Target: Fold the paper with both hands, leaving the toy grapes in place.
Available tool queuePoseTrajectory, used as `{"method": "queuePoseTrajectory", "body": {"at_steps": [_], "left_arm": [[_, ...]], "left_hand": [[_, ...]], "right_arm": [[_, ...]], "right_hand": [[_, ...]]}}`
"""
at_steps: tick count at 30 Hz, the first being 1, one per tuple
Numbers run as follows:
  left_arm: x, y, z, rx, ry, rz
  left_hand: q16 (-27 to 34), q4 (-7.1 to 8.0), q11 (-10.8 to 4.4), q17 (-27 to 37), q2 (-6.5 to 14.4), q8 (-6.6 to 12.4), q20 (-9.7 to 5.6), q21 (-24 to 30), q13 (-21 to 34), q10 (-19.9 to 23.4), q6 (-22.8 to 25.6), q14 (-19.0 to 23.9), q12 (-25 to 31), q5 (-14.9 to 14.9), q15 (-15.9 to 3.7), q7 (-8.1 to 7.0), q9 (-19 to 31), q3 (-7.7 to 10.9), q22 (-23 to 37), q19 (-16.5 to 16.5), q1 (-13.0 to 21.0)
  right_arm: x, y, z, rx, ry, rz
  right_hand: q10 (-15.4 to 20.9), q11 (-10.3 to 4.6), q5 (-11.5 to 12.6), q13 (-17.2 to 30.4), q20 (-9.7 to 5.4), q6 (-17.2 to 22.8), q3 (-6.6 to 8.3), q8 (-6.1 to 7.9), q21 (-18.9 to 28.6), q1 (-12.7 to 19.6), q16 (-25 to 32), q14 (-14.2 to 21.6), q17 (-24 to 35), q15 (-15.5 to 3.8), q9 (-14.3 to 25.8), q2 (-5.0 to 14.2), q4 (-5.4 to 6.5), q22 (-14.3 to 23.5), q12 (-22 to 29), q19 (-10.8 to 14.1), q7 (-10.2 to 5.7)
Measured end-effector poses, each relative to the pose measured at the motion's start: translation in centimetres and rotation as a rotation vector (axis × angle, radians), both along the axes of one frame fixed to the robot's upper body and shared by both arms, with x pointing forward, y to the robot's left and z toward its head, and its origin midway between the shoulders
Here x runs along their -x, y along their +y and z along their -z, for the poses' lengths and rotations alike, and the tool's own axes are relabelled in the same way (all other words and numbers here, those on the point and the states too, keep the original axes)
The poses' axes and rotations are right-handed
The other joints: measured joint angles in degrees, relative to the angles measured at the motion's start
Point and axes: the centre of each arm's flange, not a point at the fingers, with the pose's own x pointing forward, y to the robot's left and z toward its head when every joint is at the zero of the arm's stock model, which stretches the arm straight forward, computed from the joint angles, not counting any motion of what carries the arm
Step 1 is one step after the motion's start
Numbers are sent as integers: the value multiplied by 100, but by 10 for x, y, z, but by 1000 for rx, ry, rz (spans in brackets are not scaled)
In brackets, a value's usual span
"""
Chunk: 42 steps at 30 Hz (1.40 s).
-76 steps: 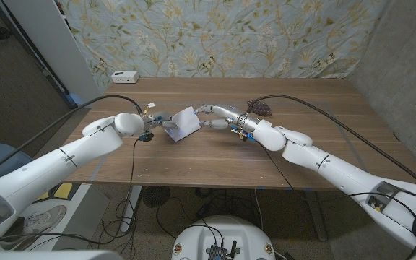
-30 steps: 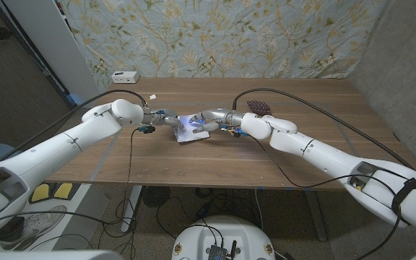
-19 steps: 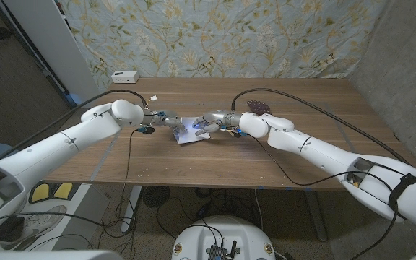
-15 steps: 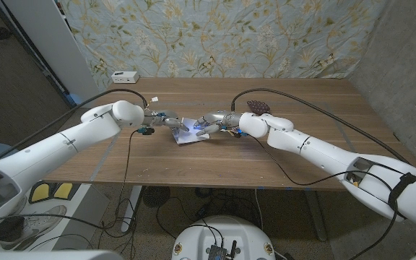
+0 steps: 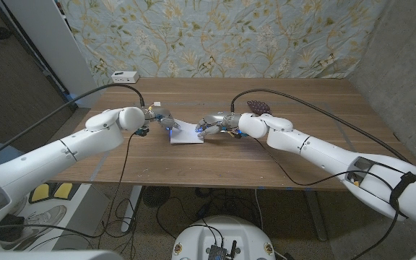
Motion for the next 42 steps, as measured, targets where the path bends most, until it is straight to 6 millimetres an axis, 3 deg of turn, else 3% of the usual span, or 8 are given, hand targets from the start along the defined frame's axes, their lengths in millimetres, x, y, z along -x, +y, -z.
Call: {"method": "queuePoseTrajectory", "body": {"at_steps": [3,7,11,13,21,27,38,42], "left_arm": [[2,-1,0,-14,-35,-27],[5,-4,0,-23,-78,-38],[10,-4,1,-24,-139,-35],[13,-6,-1,-21,-192,-8],[22,-10,2,32,-254,132],[25,-15,3,53,-237,219],[28,-23,5,22,-135,287],[27,-24,9,11,-101,289]], "left_hand": [[-25,20,-20,-59,-54,-36,-14,41,0,-4,-23,15,-33,-8,-15,-51,-48,3,-39,25,-54],[-409,32,-24,-161,-323,-301,-74,-30,0,-526,-652,-744,-230,-46,153,-206,-144,-211,-203,-504,-323],[-732,-71,-270,-327,-322,-286,-94,-228,-30,-646,-672,-1292,-209,-42,131,-592,-220,-177,-453,-925,-319],[-755,-130,-385,-416,-276,-199,-103,-265,-81,-508,-386,-1280,-133,-7,82,-631,-253,-115,-577,-948,-274],[-519,11,-207,-599,20,1,-50,-266,-266,306,702,-435,88,22,4,-320,-343,227,-1002,-612,-254],[-205,178,18,-657,60,22,-230,-120,-389,907,1365,492,171,22,-2,-65,-371,395,-1303,29,-438],[280,377,217,-391,57,-2,-319,193,-359,1458,1815,1329,237,-6,62,157,-371,527,-1528,1243,-729],[442,400,289,-240,63,-2,-317,205,-303,1612,1967,1412,311,-6,83,224,-370,549,-1541,1420,-781]], "right_arm": [[1,0,-1,3,-5,-3],[3,0,0,4,-8,-4],[3,1,0,5,-11,-4],[4,1,0,6,-14,-5],[4,2,0,15,-20,1],[4,2,1,22,-18,10],[4,3,0,23,-19,20],[5,3,1,24,-18,18]], "right_hand": [[-1,0,0,0,-21,-22,0,0,0,0,0,0,0,0,0,0,0,0,0,21,-22],[-17,16,0,0,-21,-22,23,-7,0,30,0,-2,0,1,0,30,-22,0,-30,21,-22],[-146,145,0,1,-21,-44,23,-69,0,31,-27,-82,27,44,0,30,-23,0,-95,21,0],[-165,164,0,1,-21,-44,46,-69,-35,52,-27,-107,27,60,0,52,-46,0,-120,21,0],[-124,58,0,1,-43,11,46,-68,-44,90,-27,-148,54,40,1,90,-46,0,-144,-1,-11],[-124,58,0,1,-64,11,68,-68,-43,114,-27,-148,80,40,0,113,-24,1,-144,-23,-11],[-91,92,23,1,-104,10,184,-71,-43,203,-27,-178,106,9,16,203,-4,1,-144,-64,-10],[-91,92,23,2,-104,10,207,-90,-43,203,-27,-178,133,10,16,203,20,1,-144,-64,-10]]}}
